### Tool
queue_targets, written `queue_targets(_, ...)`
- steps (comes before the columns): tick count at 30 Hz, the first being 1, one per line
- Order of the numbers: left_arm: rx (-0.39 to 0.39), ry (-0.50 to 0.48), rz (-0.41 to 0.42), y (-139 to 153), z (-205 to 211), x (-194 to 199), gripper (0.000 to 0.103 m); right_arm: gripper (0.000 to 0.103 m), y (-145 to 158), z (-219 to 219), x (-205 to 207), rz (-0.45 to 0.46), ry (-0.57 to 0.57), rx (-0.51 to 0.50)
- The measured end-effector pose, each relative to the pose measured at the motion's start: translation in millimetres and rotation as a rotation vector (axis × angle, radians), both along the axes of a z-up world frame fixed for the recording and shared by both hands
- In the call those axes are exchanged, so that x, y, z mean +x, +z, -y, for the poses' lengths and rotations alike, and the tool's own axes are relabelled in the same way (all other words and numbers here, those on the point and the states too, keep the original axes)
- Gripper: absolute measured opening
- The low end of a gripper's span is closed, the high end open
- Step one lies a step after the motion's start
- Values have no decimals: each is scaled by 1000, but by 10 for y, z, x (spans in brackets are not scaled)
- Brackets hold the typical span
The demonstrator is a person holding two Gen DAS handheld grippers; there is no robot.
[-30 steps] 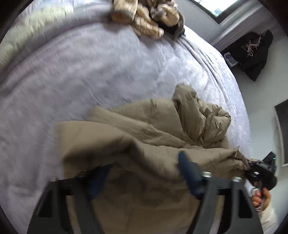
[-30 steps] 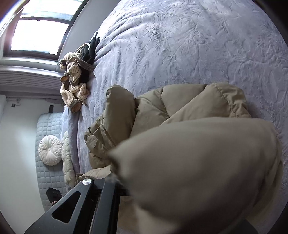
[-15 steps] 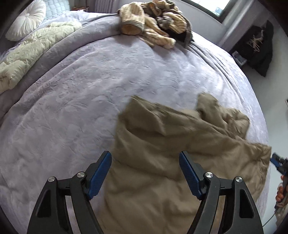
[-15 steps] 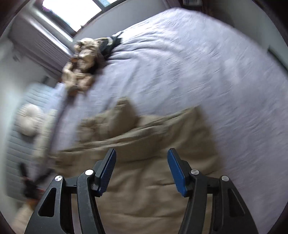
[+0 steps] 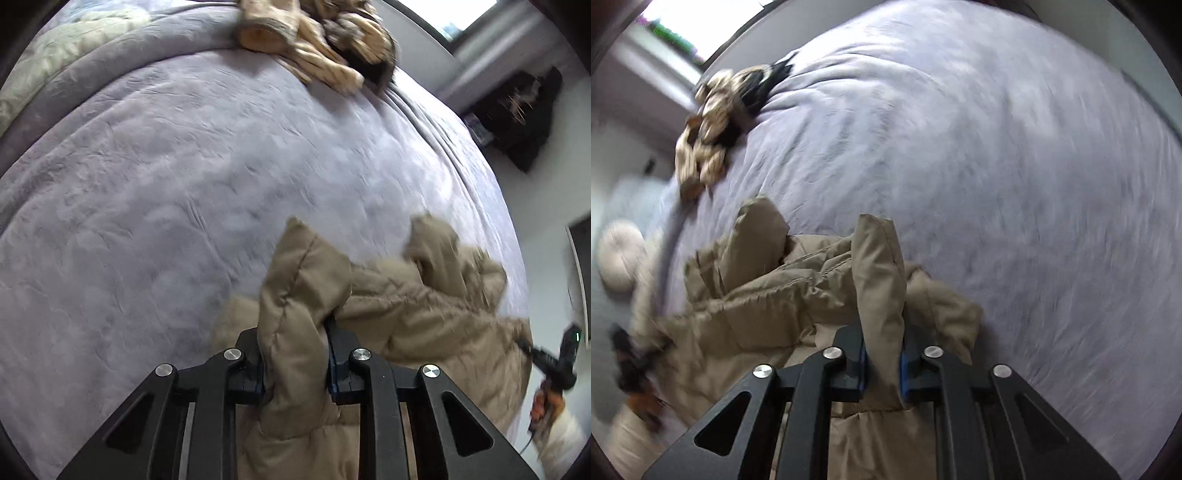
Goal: Fold large clothes
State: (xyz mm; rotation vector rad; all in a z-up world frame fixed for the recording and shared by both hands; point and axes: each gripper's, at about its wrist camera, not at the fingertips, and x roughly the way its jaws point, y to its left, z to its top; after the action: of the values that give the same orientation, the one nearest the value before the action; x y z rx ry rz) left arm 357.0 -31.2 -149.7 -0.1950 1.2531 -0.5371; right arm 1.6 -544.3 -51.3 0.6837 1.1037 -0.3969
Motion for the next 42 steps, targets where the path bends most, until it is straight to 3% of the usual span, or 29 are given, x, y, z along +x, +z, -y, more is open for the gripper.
queue_targets(3, 42, 46, -22, -183, 86, 113, 25, 12, -33, 15, 168, -39, -1, -67)
queue_targets(7, 79, 74, -44, -482, 200, 175, 25, 12, -365, 99, 269, -94, -78, -54)
queue_targets(11, 95, 105, -44, -550, 201, 220, 26, 14, -647, 146, 311, -125, -107, -62)
queue_targets(14, 103, 141, -15, -351, 133, 208, 26, 20, -661, 189, 293, -131, -145, -60)
queue_targets(17, 78, 166, 71, 46, -22, 158, 26, 29, -482, 198, 208, -113, -187, -74)
queue_targets(20, 69, 118, 180, 405, -72, 45, 26, 29, -142, 160, 61, -87, -223, -194)
queue_targets(22, 28, 46, 176, 466, -19, -3, 26, 15, 141, 19, -29, -32, -213, -303)
queue_targets(23, 12, 8, 166, 449, 31, -34, 26, 9, 203, -49, -29, -6, -172, -308)
queue_targets(25, 44, -45, 156, 309, 204, -93, 26, 9, 177, -197, 55, 5, -50, -265)
queue_targets(28, 142, -8, 106, -120, 372, -8, 26, 9, -92, -320, 178, -61, 28, -246)
queue_targets(30, 130, 47, 59, -355, 354, 54, 26, 5, -285, -272, 203, -96, 5, -229)
queue_targets(34, 162, 63, 85, -522, 418, 90, 26, 4, -593, -110, 291, -123, -44, -205)
queue_targets(38, 193, 48, 101, -546, 469, 116, 26, 3, -731, -27, 295, -103, -75, -173)
queue_targets(42, 211, 66, 103, -383, 425, 131, 26, 3, -664, 1, 272, -115, -84, -160)
